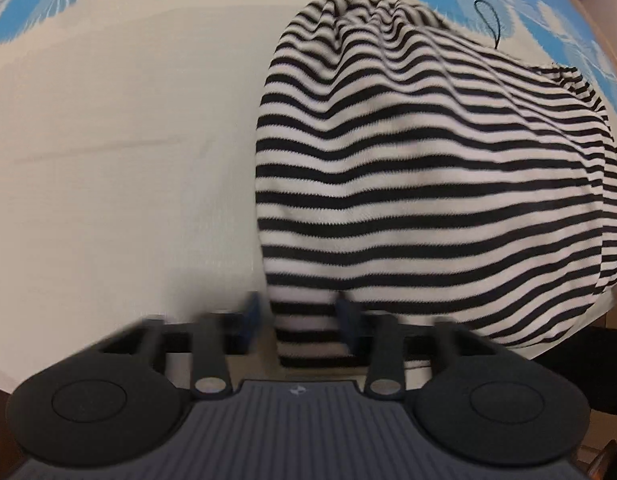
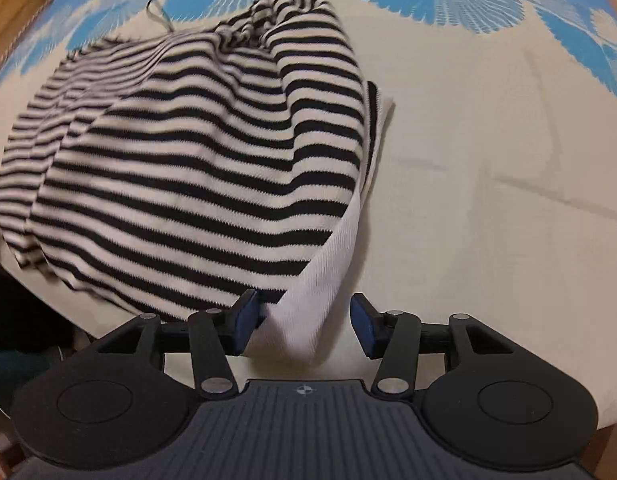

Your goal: Fold small clothes

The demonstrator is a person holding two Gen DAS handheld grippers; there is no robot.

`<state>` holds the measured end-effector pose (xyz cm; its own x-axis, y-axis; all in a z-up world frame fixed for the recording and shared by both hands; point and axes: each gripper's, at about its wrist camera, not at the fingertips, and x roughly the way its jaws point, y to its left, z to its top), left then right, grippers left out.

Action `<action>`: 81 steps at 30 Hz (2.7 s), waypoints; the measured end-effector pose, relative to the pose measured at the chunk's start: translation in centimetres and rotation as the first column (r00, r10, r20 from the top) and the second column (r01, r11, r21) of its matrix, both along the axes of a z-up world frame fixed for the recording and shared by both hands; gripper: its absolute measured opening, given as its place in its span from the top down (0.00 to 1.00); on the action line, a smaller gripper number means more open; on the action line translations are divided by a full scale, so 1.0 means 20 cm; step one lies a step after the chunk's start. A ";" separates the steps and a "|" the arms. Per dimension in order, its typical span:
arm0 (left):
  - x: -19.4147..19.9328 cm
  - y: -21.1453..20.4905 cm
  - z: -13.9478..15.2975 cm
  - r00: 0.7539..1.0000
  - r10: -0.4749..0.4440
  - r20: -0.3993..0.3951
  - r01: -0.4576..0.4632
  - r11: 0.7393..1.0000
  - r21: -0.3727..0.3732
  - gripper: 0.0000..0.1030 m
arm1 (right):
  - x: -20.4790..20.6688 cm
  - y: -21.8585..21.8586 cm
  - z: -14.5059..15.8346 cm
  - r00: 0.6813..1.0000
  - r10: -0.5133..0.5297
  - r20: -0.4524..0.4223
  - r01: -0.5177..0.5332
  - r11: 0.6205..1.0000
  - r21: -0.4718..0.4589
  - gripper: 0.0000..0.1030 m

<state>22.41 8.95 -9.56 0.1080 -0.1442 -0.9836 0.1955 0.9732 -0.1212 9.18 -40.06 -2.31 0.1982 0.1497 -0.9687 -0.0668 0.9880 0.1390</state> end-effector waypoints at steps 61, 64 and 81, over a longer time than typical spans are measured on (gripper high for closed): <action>0.50 -0.61 -0.01 0.980 0.026 0.198 -0.053 0.990 0.131 0.57 | 0.66 0.46 -0.15 0.988 -0.101 0.113 0.107 0.993 -0.048 0.45; 0.47 -0.63 0.07 0.977 0.000 0.211 -0.035 0.986 0.165 0.57 | 0.61 0.45 -0.04 0.980 -0.119 0.162 0.128 0.991 -0.049 0.46; 0.12 -1.10 0.02 0.893 -0.409 0.190 0.386 0.911 0.147 0.48 | 0.48 0.08 -0.11 0.954 -0.289 0.080 0.299 0.934 -0.196 0.45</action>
